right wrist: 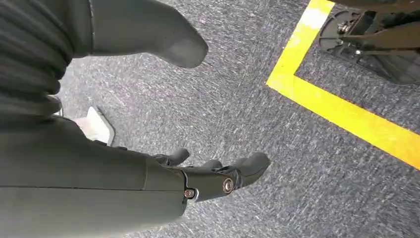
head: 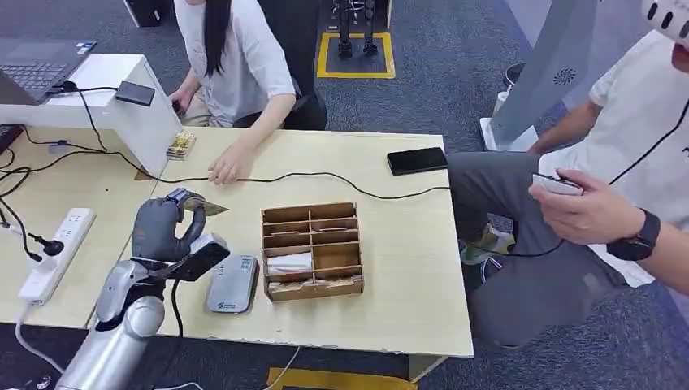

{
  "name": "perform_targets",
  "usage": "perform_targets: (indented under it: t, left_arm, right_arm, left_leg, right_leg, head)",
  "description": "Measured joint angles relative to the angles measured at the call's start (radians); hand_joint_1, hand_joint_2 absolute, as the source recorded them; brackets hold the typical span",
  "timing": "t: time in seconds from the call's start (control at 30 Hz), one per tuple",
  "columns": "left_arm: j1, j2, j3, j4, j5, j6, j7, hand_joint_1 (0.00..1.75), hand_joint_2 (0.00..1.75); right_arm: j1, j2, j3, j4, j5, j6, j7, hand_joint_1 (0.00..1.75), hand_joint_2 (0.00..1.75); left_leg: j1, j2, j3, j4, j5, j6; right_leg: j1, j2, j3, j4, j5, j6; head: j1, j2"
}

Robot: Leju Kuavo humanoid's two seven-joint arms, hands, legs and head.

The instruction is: Pass the card to the sensor for recognition and then transmit it.

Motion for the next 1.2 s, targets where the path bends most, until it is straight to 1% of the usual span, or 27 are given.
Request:
perform_targets:
  t: [0.1, 0.17, 0.23, 0.27, 0.3, 0.37, 0.53, 0.7, 0.9, 1.0, 1.1, 1.2]
  left_arm:
    - [0.006, -0.015, 0.016, -0.023, 0.099, -0.067, 0.025, 1.75, 1.75]
    - [0.014, -0.024, 0.031, -0.046, 0.205, -0.15, 0.069, 1.75, 1.75]
    - [0.028, -0.031, 0.045, -0.058, 0.302, -0.219, 0.106, 1.75, 1.75]
    - [0.033, -0.034, 0.05, -0.058, 0.325, -0.236, 0.124, 1.75, 1.75]
    - [0.037, -0.034, 0.053, -0.058, 0.324, -0.245, 0.141, 1.75, 1.75]
    - [0.041, -0.034, 0.059, -0.058, 0.314, -0.249, 0.161, 1.75, 1.75]
    - [0.059, -0.028, 0.065, -0.057, 0.307, -0.251, 0.172, 1.75, 1.75]
    - [0.122, -0.016, 0.083, -0.061, 0.307, -0.258, 0.148, 1.75, 1.75]
    - [0.197, -0.013, 0.085, -0.104, 0.288, -0.261, 0.119, 1.75, 1.75]
    - [0.223, -0.013, 0.085, -0.124, 0.288, -0.267, 0.113, 1.75, 1.75]
    - [0.244, -0.014, 0.085, -0.138, 0.295, -0.291, 0.112, 1.75, 1.75]
    - [0.253, -0.02, 0.085, -0.143, 0.289, -0.29, 0.11, 1.75, 1.75]
  right_arm:
    - [0.003, 0.0, 0.0, 0.0, -0.014, -0.003, 0.003, 0.0, 1.75]
    - [0.005, 0.0, -0.003, 0.0, -0.017, -0.006, 0.007, 0.0, 1.75]
    - [0.008, 0.0, -0.004, 0.0, -0.021, -0.006, 0.01, 0.0, 1.75]
    - [0.009, 0.0, -0.005, 0.0, -0.021, -0.006, 0.013, 0.0, 1.75]
    - [0.01, 0.0, -0.005, 0.0, -0.021, -0.006, 0.019, 0.0, 1.75]
    - [0.012, 0.0, -0.006, 0.0, -0.024, -0.008, 0.021, 0.0, 1.75]
    - [0.012, 0.0, -0.014, 0.0, -0.028, -0.022, 0.015, 0.0, 1.75]
    - [0.016, 0.0, -0.026, 0.0, -0.028, -0.018, 0.019, 0.0, 1.75]
    - [0.021, 0.003, -0.035, 0.0, -0.028, -0.016, 0.023, 0.0, 1.75]
    - [0.022, 0.003, -0.04, 0.0, -0.028, -0.017, 0.021, 0.0, 1.75]
    - [0.022, 0.003, -0.046, 0.0, -0.028, -0.018, 0.022, 0.0, 1.75]
    - [0.022, 0.003, -0.049, 0.0, -0.027, -0.018, 0.022, 0.0, 1.75]
  left_leg:
    - [0.0, 0.0, 0.0, 0.0, 0.0, 0.0]
    - [0.0, 0.0, 0.0, 0.0, 0.0, 0.0]
    - [0.0, 0.0, 0.0, 0.0, 0.0, 0.0]
    - [0.0, 0.0, 0.0, 0.0, 0.0, 0.0]
    - [0.0, 0.0, 0.0, 0.0, 0.0, 0.0]
    - [0.0, 0.0, 0.0, 0.0, 0.0, 0.0]
    - [0.0, 0.0, 0.0, 0.0, 0.0, 0.0]
    - [0.0, 0.0, 0.0, 0.0, 0.0, 0.0]
    - [0.0, 0.0, 0.0, 0.0, 0.0, 0.0]
    - [0.0, 0.0, 0.0, 0.0, 0.0, 0.0]
    - [0.0, 0.0, 0.0, 0.0, 0.0, 0.0]
    - [0.0, 0.0, 0.0, 0.0, 0.0, 0.0]
  right_leg:
    - [0.0, 0.0, 0.0, 0.0, 0.0, 0.0]
    - [0.0, 0.0, 0.0, 0.0, 0.0, 0.0]
    - [0.0, 0.0, 0.0, 0.0, 0.0, 0.0]
    - [0.0, 0.0, 0.0, 0.0, 0.0, 0.0]
    - [0.0, 0.0, 0.0, 0.0, 0.0, 0.0]
    - [0.0, 0.0, 0.0, 0.0, 0.0, 0.0]
    - [0.0, 0.0, 0.0, 0.0, 0.0, 0.0]
    - [0.0, 0.0, 0.0, 0.0, 0.0, 0.0]
    - [0.0, 0.0, 0.0, 0.0, 0.0, 0.0]
    - [0.0, 0.0, 0.0, 0.0, 0.0, 0.0]
    - [0.0, 0.0, 0.0, 0.0, 0.0, 0.0]
    - [0.0, 0.0, 0.0, 0.0, 0.0, 0.0]
  head:
    - [0.0, 0.0]
    - [0.001, 0.0]
    - [0.0, 0.0]
    - [0.0, 0.0]
    - [0.0, 0.0]
    - [0.0, 0.0]
    - [0.001, 0.0]
    - [0.0, 0.0]
    - [0.0, 0.0]
    - [0.0, 0.0]
    - [0.0, 0.0]
    - [0.0, 0.0]
